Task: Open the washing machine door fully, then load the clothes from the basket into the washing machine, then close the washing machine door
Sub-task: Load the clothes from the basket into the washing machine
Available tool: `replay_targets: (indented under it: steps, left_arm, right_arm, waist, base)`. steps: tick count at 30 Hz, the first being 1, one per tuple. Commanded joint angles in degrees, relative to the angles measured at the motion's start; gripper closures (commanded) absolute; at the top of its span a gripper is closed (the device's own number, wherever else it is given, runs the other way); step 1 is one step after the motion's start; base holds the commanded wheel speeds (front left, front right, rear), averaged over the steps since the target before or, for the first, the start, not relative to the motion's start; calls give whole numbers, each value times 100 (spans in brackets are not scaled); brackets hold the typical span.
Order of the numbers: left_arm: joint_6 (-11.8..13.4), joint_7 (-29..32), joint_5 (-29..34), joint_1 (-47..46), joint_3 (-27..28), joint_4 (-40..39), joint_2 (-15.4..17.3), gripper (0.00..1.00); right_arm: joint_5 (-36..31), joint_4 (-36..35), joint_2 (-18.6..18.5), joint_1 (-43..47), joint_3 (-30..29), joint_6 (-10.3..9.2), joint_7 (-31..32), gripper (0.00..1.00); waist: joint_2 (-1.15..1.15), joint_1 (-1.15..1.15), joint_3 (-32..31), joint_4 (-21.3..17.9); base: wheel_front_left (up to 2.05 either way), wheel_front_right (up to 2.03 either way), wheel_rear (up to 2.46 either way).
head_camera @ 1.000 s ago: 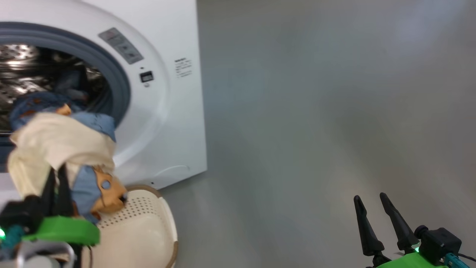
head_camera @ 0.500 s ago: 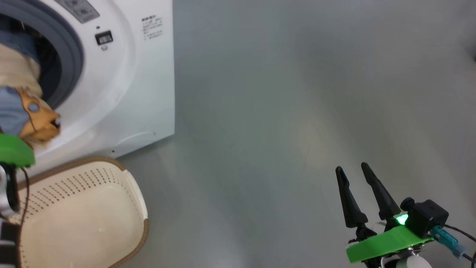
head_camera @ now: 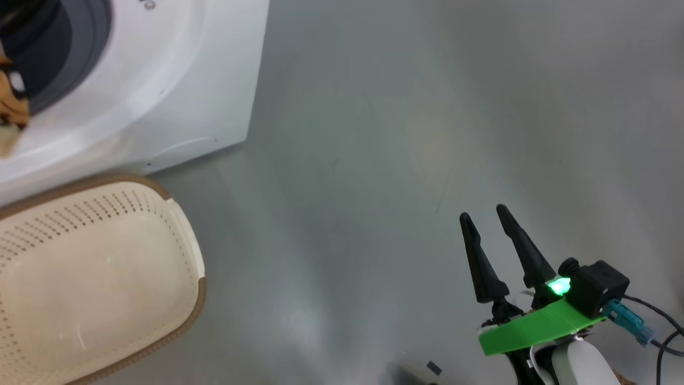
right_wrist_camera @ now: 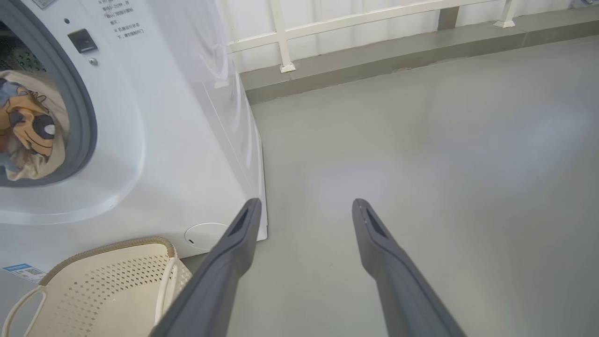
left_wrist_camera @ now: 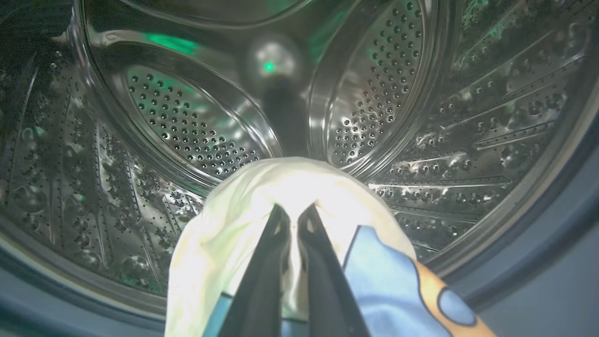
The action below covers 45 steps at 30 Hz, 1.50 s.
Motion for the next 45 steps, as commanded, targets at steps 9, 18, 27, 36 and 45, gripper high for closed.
replay_targets:
  steps: [9, 18, 27, 36, 45]
  left_arm:
    - [-21, 110, 287, -1385, -192, 402, 468, 100]
    - [158, 51, 357, -2191, -278, 854, 514, 100]
    - [337, -324, 388, -2346, -375, 679, 334, 100]
    - [385, -104, 418, -2235, -585, 802, 151, 12]
    - [476, 25, 442, -2067, -760, 1016, -3, 0]
  right_arm:
    - [190, -227, -72, -243, 349, 9, -27, 0]
    - [239, -258, -72, -267, 440, 9, -27, 0]
    - [198, -255, -72, -308, 465, 9, -27, 0]
    - [219, -209, -72, -346, 553, 9, -27, 0]
    - [173, -184, -72, -413, 567, 9, -27, 0]
  waist:
    - [0, -1, 944, 140]
    - [0, -1, 1354, 117]
    - [0, -1, 1361, 184]
    - [0, -1, 1232, 288]
    - [0, -1, 1031, 508]
  base:
    - [0, 0, 0]
    - [0, 0, 0]
    - [0, 0, 0]
    - [0, 0, 0]
    - [0, 0, 0]
